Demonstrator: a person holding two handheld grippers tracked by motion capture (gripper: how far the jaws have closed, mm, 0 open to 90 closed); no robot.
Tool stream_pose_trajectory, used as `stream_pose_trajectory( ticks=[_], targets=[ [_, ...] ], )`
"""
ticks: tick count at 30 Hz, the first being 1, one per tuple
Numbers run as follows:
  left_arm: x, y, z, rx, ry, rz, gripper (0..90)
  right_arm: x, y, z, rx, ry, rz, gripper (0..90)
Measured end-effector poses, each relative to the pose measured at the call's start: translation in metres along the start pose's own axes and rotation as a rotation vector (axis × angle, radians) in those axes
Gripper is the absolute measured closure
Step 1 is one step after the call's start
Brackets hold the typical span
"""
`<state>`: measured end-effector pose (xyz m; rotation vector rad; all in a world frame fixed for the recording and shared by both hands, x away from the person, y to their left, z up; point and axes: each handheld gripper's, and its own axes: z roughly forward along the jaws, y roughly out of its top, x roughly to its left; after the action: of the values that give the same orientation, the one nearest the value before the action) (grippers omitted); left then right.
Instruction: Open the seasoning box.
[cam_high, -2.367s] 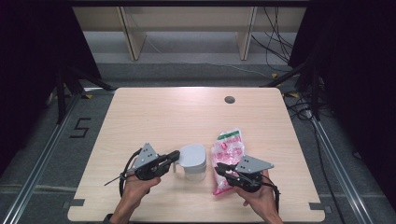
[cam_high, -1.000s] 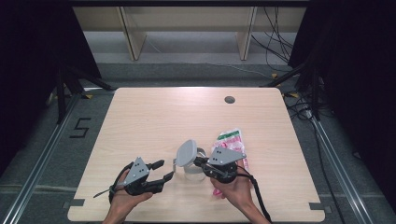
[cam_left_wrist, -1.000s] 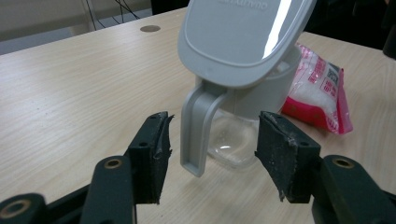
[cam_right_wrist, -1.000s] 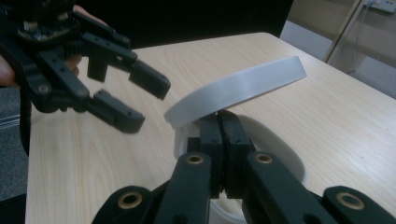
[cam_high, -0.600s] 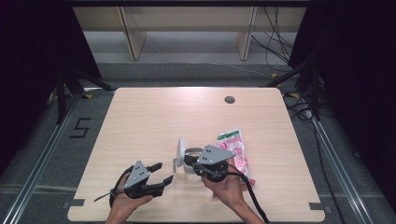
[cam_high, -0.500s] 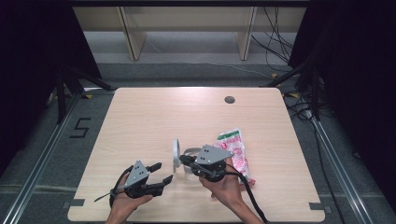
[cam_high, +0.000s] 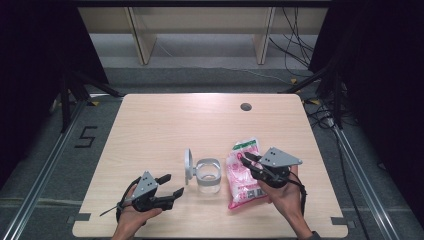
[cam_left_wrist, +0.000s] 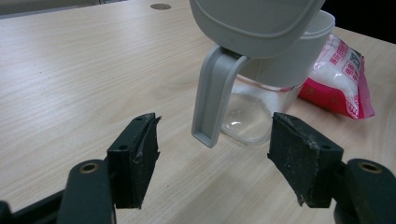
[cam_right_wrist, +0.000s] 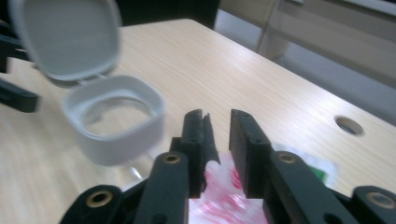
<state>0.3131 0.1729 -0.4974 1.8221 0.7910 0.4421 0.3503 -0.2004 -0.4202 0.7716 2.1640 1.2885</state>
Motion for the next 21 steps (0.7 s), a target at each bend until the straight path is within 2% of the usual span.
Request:
stream_pose_trajectory(
  ticks=[1, 2, 3, 4, 5, 6, 7, 8, 9, 10, 11, 13, 14, 15, 16, 17, 18, 19, 21],
  targets=[
    [0.001, 0.0, -0.001, 0.008, 0.003, 0.004, 32.0, 0.0, 0.0, 0.0, 0.0, 0.0, 0.0, 73.1],
    [0.0, -0.001, -0.001, 0.014, 0.006, -0.023, 31.7, -0.01, -0.008, 0.0, 0.027, -0.019, 0.033, 70.7],
    [-0.001, -0.001, 0.0, 0.011, 0.011, -0.034, 31.5, -0.014, -0.012, 0.001, 0.035, -0.034, 0.049, 69.4],
    [0.001, -0.001, -0.001, 0.013, 0.008, -0.013, 31.3, -0.018, -0.017, 0.003, 0.034, -0.052, 0.072, 68.0],
    [0.001, -0.002, 0.0, 0.005, 0.0, -0.016, 31.0, -0.023, -0.02, 0.003, 0.06, -0.045, 0.096, 66.6],
    [-0.001, -0.002, 0.001, 0.002, 0.001, -0.046, 30.7, -0.025, -0.023, 0.004, 0.081, -0.048, 0.13, 64.6],
    [0.0, -0.002, 0.001, 0.016, 0.005, -0.035, 30.2, -0.029, -0.026, 0.005, 0.094, -0.059, 0.126, 62.3],
    [-0.001, -0.002, 0.002, 0.013, 0.01, -0.041, 29.7, -0.029, -0.029, 0.006, 0.107, -0.068, 0.152, 60.4],
    [-0.001, -0.002, 0.002, 0.013, 0.01, -0.041, 29.5, -0.029, -0.029, 0.006, 0.107, -0.068, 0.152, 60.4],
    [0.002, -0.003, 0.001, 0.032, 0.005, 0.002, 29.4, -0.035, -0.034, 0.009, 0.111, -0.067, 0.178, 57.1],
    [0.0, -0.004, 0.002, 0.024, 0.006, -0.031, 29.2, -0.038, -0.037, 0.01, 0.12, -0.083, 0.191, 56.0],
    [0.0, -0.003, 0.002, 0.024, 0.011, -0.039, 29.0, -0.045, -0.042, 0.013, 0.119, -0.089, 0.181, 53.0],
    [0.0, -0.003, 0.002, 0.026, 0.011, -0.038, 28.9, -0.047, -0.043, 0.014, 0.128, -0.076, 0.212, 51.6],
    [0.0, -0.003, 0.002, 0.026, 0.011, -0.038, 28.8, -0.047, -0.043, 0.014, 0.128, -0.076, 0.212, 51.6],
    [0.001, -0.004, 0.002, 0.037, 0.012, -0.034, 28.6, -0.048, -0.045, 0.017, 0.138, -0.076, 0.273, 50.3],
    [0.001, -0.004, 0.003, 0.028, 0.008, -0.057, 28.5, -0.051, -0.046, 0.019, 0.131, -0.093, 0.24, 49.9],
    [0.001, -0.004, 0.003, 0.028, 0.008, -0.057, 28.3, -0.051, -0.046, 0.019, 0.131, -0.093, 0.24, 49.9],
    [0.002, -0.003, 0.003, 0.03, 0.0, -0.071, 28.0, -0.053, -0.047, 0.023, 0.141, -0.069, 0.274, 49.5],
    [0.003, -0.004, 0.002, 0.036, 0.015, -0.068, 27.4, -0.055, -0.049, 0.026, 0.152, -0.085, 0.282, 49.0]
  ],
)
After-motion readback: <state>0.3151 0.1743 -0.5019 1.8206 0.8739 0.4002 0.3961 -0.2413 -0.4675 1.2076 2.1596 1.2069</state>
